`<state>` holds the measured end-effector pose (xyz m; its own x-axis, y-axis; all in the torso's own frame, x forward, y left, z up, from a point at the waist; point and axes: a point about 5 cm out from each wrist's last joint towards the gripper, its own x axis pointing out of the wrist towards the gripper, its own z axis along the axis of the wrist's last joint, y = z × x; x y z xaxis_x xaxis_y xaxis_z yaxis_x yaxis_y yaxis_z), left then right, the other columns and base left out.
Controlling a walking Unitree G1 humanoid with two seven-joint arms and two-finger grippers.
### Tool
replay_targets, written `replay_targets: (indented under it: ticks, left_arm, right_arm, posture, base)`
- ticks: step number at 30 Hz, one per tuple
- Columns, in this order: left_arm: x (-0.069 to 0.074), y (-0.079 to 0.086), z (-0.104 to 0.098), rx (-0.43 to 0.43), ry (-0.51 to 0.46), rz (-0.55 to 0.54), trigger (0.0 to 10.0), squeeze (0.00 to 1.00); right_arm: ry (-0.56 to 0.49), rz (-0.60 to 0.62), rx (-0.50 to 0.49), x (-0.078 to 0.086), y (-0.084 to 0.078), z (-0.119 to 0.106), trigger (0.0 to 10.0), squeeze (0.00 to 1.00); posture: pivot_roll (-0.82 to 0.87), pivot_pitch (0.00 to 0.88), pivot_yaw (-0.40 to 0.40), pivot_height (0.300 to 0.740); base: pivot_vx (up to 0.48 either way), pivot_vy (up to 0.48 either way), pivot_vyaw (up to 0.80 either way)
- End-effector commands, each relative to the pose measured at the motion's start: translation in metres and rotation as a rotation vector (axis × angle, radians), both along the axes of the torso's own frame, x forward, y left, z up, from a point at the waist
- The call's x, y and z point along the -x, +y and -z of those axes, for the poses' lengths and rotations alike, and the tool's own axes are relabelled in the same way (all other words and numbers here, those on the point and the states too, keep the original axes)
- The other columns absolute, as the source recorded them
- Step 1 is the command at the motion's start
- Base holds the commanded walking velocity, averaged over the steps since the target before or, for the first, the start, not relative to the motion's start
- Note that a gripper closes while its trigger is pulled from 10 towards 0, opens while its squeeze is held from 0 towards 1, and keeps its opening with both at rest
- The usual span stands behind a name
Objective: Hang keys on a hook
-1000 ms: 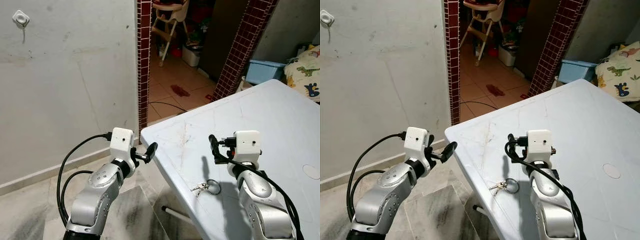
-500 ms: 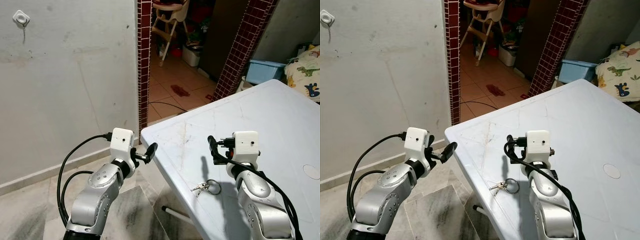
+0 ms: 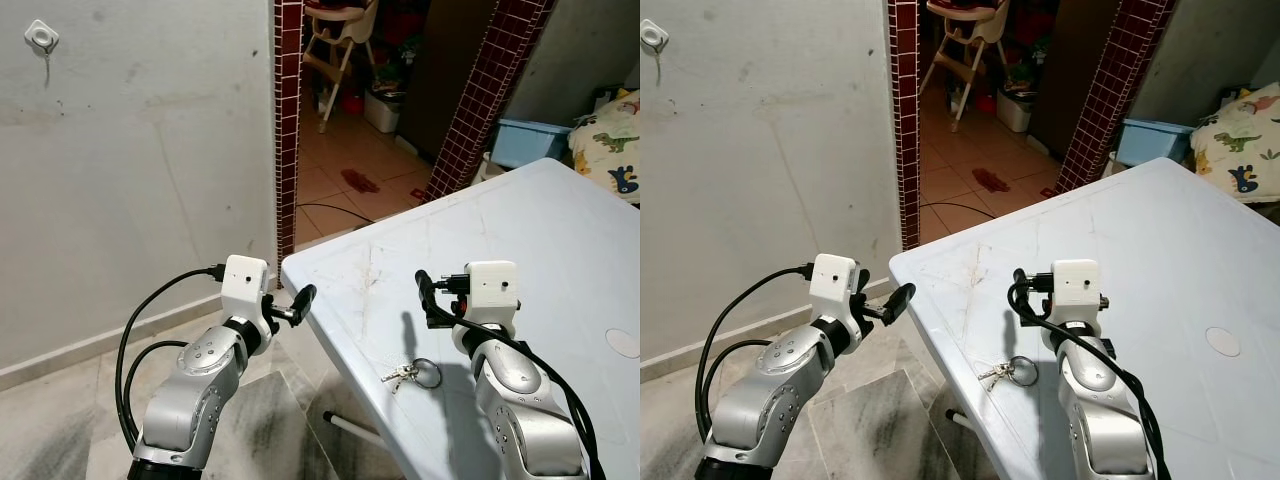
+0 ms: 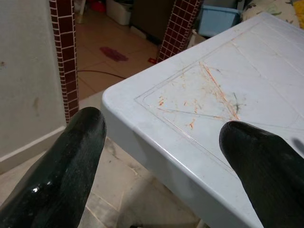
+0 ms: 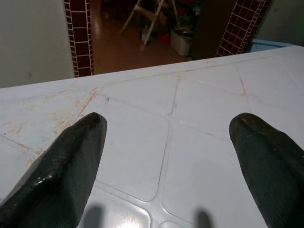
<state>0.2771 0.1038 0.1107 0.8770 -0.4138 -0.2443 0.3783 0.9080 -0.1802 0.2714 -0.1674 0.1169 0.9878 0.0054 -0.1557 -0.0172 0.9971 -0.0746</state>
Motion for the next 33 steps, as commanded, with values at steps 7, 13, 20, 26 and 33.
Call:
replay_targets:
  ticks: [7,13,20,26,33]
  left_arm:
    - [-0.0021,-0.002,-0.0017,0.005,-0.005,0.004,10.0,0.0]
    - [-0.0019,-0.0021,-0.0017,0.007,-0.003,0.003,10.0,0.0]
    - [-0.0024,-0.0014,-0.0015,0.024,0.011,-0.013,10.0,0.0]
    - [-0.0031,-0.0014,-0.0017,0.029,0.017,-0.019,10.0,0.0]
    - [-0.0033,-0.0018,-0.0031,0.031,0.015,-0.016,10.0,0.0]
  right_arm:
    - [0.002,0.01,-0.002,-0.0006,-0.0031,-0.0031,10.0,0.0]
    - [0.011,0.011,-0.002,-0.0007,-0.0029,-0.0018,10.0,0.0]
    - [0.017,0.012,0.0,0.0001,-0.0033,-0.0011,10.0,0.0]
    - [0.008,0.009,-0.002,-0.0002,-0.0029,-0.0023,10.0,0.0]
    - [0.009,0.006,-0.001,-0.0002,-0.0024,-0.0026,10.0,0.0]
  posture:
    - [0.07,0.0,-0.069,0.74]
    - [0.07,0.0,-0.071,0.74]
    - [0.07,0.0,-0.071,0.74]
    - [0.07,0.0,-0.07,0.74]
    - [0.07,0.0,-0.072,0.74]
  base:
    - [0.0,0.0,0.0]
    - [0.0,0.0,-0.52]
    - [0.0,0.0,-0.8]
    - [0.0,0.0,-0.53]
    - [0.0,0.0,0.0]
